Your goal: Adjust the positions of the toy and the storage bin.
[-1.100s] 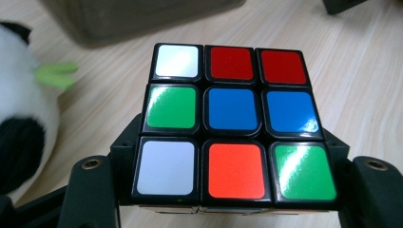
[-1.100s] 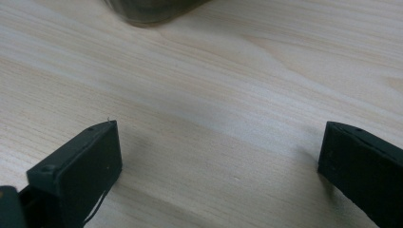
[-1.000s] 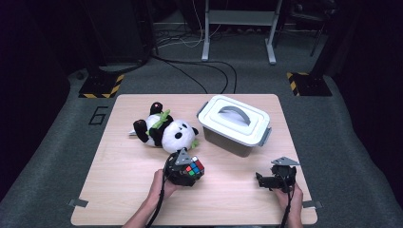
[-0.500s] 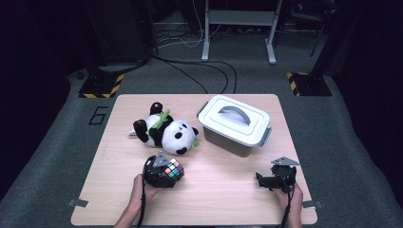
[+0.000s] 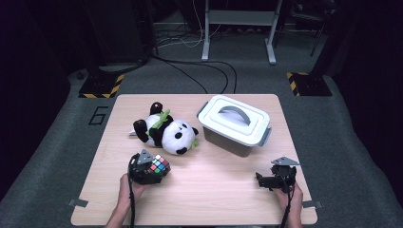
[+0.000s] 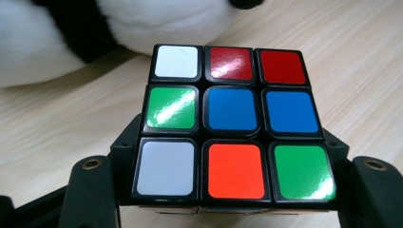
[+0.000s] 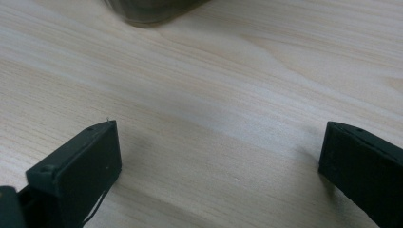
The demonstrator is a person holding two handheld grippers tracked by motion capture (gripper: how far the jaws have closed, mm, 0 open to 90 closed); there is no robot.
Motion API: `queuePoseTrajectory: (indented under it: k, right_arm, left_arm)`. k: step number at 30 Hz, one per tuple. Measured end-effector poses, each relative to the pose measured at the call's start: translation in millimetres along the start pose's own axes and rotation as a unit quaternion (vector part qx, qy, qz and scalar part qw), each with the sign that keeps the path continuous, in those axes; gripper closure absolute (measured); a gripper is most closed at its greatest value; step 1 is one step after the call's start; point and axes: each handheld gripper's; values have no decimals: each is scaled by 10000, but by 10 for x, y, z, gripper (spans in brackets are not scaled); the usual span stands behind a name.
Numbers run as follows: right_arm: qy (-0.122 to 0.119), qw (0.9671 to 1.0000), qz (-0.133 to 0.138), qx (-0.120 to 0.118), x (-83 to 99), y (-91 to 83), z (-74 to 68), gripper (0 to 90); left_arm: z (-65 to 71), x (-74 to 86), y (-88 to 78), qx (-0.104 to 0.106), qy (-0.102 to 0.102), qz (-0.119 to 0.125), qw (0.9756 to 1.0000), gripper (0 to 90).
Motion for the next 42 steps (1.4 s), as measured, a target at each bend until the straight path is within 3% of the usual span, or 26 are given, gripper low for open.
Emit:
queuePoseTrajectory:
  k: [11, 22, 37, 42]
  right_arm:
    - [0, 10000, 2, 2, 0, 0, 0, 0]
    - [-5, 10000, -7, 8, 0, -1, 1, 0]
    - [1, 10000, -9, 11, 0, -1, 0, 0]
    - [1, 10000, -9, 13, 0, -1, 0, 0]
  left_arm:
    - [-266, 28, -170, -397, -292, 95, 9987, 335]
    - [-609, 75, -313, -811, -663, 202, 9943, 335]
    - [-1137, 98, -482, -1456, -1172, 389, 9816, 335]
    - [-1353, 81, -509, -1658, -1421, 439, 9749, 335]
Point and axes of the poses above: each handheld gripper's, and its own axes: y roughly forward along the jaws, x roughly out of its underside, z roughly to its right, and after that the axes turned 3 degrees about x, right-handed
